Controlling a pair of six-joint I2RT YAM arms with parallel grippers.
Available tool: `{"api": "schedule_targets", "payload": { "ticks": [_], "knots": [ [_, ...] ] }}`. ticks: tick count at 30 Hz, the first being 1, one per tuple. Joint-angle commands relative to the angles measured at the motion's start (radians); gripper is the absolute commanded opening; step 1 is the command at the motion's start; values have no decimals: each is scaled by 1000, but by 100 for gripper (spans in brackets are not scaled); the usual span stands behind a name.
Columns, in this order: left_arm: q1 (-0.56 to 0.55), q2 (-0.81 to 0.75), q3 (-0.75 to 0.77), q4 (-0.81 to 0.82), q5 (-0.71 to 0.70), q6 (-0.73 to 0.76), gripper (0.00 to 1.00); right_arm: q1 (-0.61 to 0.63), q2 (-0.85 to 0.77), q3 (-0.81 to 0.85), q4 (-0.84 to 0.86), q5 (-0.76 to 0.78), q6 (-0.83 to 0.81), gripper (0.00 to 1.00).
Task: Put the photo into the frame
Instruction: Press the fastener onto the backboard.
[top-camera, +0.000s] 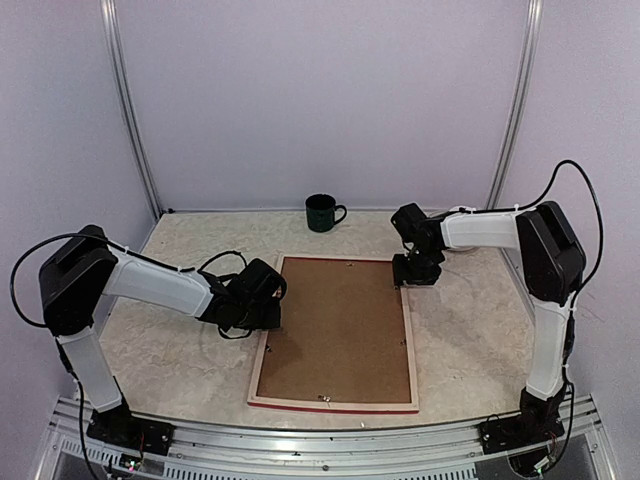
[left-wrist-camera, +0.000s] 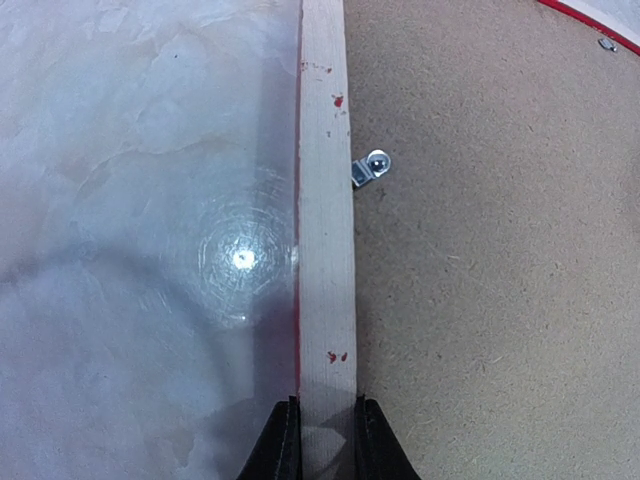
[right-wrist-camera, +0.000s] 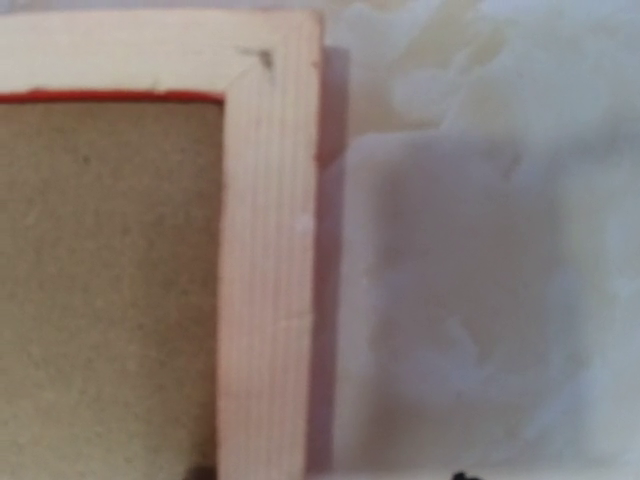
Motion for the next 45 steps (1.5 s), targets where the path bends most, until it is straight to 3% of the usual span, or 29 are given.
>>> {"api": "schedule_targets", "payload": {
  "ticks": [1,7,14,26,27,29,32,45],
  "knots": [
    [-14,3,-15,44,44,-19,11,16,44,2,-22,-4,3,56],
    [-14,3,-13,43,43,-21,11,32,73,14,-65,22,-6,52],
    [-15,7,-12,36,37,-25,11,34,63,-3,-53,-1,-6,26],
    [-12,-15,-10,16,15,-22,11,31,72,-14,-14,-49,-2,21],
    [-12,-15,-10,15,15,-21,11,31,73,-8,-17,-46,-4,23],
    [-11,-15,-7,15,15,-19,11,31,68,15,-38,-29,-10,44],
    [-11,-11,-1,16,17,-15,12,31,41,58,-67,1,-41,62],
    [-12,40,15,37,41,58,11,31,56,265,-38,15,-459,89]
  ]
}}
